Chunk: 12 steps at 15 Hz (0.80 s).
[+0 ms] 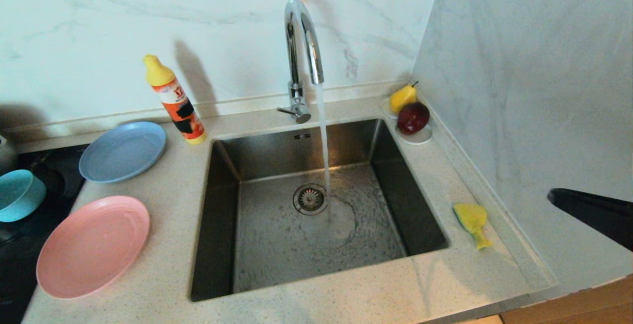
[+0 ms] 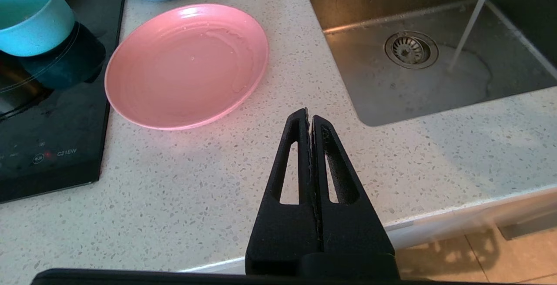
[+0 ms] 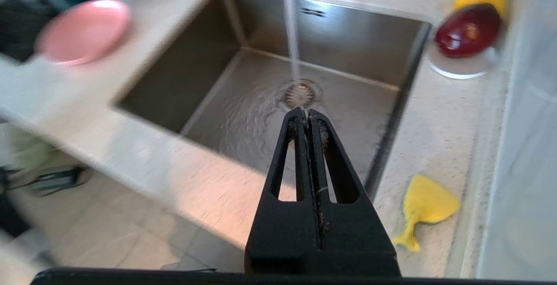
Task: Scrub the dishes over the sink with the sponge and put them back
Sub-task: Turn off the faucet
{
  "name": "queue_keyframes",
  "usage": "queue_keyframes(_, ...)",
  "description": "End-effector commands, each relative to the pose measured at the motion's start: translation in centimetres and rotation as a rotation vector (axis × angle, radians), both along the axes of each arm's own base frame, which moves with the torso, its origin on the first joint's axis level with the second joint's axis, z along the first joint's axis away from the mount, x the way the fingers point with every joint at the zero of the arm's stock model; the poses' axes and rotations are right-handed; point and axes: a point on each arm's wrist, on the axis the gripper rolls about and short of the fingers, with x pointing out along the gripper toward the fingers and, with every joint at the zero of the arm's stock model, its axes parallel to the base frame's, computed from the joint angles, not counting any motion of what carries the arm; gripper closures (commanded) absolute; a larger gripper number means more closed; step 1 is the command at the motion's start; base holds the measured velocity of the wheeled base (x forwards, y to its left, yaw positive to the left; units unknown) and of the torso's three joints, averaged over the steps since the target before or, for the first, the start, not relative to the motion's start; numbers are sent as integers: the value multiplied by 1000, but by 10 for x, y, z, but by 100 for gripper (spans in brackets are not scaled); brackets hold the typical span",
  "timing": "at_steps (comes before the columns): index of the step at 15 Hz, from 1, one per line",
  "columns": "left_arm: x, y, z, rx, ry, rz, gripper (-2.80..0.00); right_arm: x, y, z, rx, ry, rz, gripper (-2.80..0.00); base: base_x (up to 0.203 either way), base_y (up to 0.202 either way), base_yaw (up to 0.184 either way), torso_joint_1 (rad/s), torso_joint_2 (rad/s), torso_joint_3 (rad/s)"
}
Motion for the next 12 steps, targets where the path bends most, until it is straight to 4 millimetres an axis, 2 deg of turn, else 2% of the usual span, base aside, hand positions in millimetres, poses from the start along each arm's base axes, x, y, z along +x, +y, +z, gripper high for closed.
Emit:
queue_keyframes(1,1,0,-5,0,19,0,0,-34,-21,-5,15,-68,92,0,0,0,0,0,0,0)
queue_keyframes(3,1,0,-5,1,17,0,0,-54,-29,-18,2,-48,132,0,0,0,0,0,0,0)
queue_keyframes(5,1,0,-5,1,17,-1,0,-70,-35,-36,-3,-42,95,0,0,0,0,0,0,0)
queue_keyframes(10,1,0,-5,0,19,0,0,-110,-40,-82,4,-141,-78,0,0,0,0,0,0,0)
queue_keyframes(12,1,0,-5,0,19,0,0,-120,-41,-100,9,-158,-189,0,0,0,0,0,0,0)
